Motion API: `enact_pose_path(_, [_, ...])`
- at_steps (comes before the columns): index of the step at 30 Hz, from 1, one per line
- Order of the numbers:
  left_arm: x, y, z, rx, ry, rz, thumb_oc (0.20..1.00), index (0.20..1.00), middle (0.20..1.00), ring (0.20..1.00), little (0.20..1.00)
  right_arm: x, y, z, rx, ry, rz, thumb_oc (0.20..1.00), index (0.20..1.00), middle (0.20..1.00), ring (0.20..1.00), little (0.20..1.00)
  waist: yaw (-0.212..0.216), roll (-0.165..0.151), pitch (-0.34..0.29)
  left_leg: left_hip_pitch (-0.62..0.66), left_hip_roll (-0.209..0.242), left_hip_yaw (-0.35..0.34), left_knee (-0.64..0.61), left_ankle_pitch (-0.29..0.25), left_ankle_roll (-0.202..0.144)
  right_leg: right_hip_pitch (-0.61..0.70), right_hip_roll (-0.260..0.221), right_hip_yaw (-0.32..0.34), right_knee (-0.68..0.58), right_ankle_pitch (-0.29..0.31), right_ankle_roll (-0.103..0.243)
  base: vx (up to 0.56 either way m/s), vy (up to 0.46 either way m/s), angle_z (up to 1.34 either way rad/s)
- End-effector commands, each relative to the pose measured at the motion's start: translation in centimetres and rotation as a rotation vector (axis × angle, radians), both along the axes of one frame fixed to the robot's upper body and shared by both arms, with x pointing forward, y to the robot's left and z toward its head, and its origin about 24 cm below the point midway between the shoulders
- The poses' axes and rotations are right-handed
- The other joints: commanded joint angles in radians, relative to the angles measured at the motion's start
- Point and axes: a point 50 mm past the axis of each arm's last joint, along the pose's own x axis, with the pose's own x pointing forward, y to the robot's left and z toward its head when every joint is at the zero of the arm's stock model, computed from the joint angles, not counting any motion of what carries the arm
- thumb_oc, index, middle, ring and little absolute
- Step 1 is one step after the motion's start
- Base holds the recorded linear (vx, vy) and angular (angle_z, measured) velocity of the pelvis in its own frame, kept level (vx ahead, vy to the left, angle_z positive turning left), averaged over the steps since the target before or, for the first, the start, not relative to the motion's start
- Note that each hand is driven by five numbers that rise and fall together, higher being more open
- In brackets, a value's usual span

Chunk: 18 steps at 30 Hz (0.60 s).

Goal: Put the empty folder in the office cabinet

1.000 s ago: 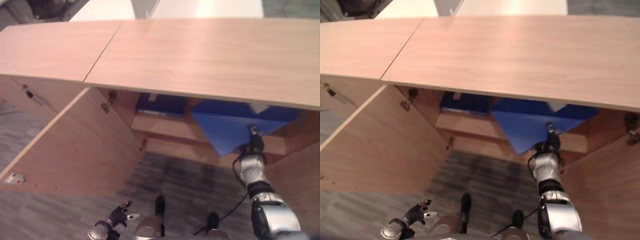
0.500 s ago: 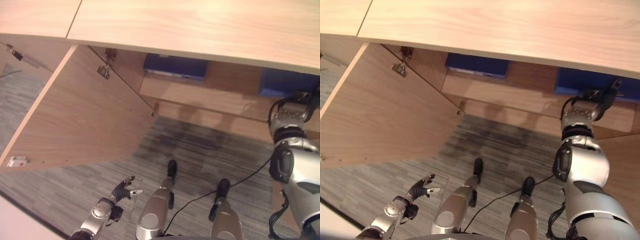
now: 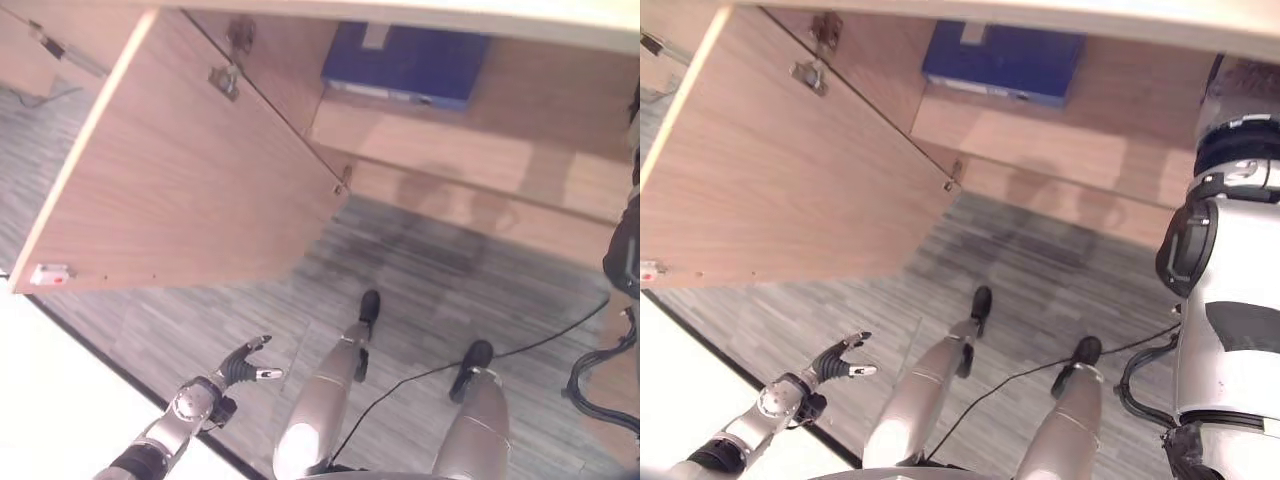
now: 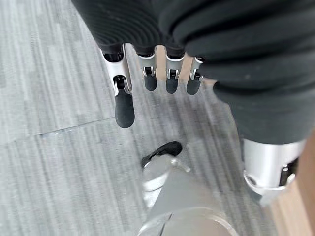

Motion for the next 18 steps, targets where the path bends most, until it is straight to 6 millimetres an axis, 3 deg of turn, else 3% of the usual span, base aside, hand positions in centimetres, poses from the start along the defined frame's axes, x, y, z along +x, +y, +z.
enact_pose_path(1, [0.0, 1.1, 0.1, 0.018, -0.009, 0.041, 1.0, 1.0, 1.0, 1.0, 1.0, -2.8, -1.3, 3.5, -0.226, -0.059, -0.13, 0.2, 0.2, 0.2, 0.2, 0.2, 0.023, 0.001, -0.078, -0.042, 0.041, -0.041, 0.163, -0.216, -0.045, -0.006, 0.04, 0.029, 0.058, -0.047, 0.019, -0.01, 0.006, 0.06])
enact_pose_path(5, [0.5, 0.9, 0.5, 0.007, -0.039, 0.047, 1.0, 1.0, 1.0, 1.0, 1.0, -2.1, -0.5, 3.1, -0.218, -0.047, -0.106, 0.2, 0.2, 0.2, 0.2, 0.2, 0.02, 0.009, -0.064, -0.111, 0.037, -0.038, 0.259, -0.25, -0.035, -0.078, 0.038, 0.053, 0.138, -0.071, 0.009, 0.0, 0.002, -0.02])
enact_pose_path(12, [1.0, 1.2, 1.2, -0.029, -0.079, 0.11, 1.0, 1.0, 1.0, 1.0, 1.0, -1.4, -1.0, 1.0, -0.18, 0.018, -0.106, 0.2, 0.2, 0.2, 0.2, 0.2, 0.01, 0.013, -0.04, -0.204, 0.034, -0.047, 0.37, -0.291, -0.027, -0.176, 0.044, 0.075, 0.242, -0.119, -0.006, -0.01, -0.026, -0.02])
enact_pose_path(18, [0.8, 0.8, 1.2, -0.041, -0.091, 0.118, 1.0, 1.0, 1.0, 1.0, 1.0, -0.3, -0.8, -1.7, -0.113, 0.072, -0.086, 0.2, 0.2, 0.2, 0.2, 0.2, -0.007, 0.021, -0.023, -0.284, 0.029, -0.046, 0.434, -0.309, -0.023, -0.261, 0.045, 0.091, 0.314, -0.137, -0.011, -0.01, -0.005, 0.0])
